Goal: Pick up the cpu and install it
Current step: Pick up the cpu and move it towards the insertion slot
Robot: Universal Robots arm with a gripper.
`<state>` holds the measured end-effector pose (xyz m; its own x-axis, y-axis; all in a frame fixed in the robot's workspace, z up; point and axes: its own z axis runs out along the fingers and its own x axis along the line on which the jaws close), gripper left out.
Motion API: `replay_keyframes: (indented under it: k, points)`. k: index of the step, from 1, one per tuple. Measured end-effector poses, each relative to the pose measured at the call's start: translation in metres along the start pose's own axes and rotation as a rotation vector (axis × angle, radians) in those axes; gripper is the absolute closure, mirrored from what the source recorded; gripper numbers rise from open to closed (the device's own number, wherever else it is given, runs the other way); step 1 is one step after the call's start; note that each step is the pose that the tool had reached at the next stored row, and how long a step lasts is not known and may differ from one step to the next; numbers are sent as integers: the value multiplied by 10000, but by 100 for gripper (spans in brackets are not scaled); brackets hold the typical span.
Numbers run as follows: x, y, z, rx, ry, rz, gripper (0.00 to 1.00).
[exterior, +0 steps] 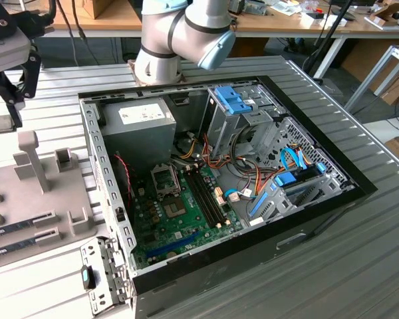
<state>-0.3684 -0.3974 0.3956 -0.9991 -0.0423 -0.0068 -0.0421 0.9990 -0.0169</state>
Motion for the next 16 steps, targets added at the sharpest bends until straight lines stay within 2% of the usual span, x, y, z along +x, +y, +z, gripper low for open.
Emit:
replay_keyframes:
  k: [16]
  points:
    - [-222,-9,3,0,0,0,53]
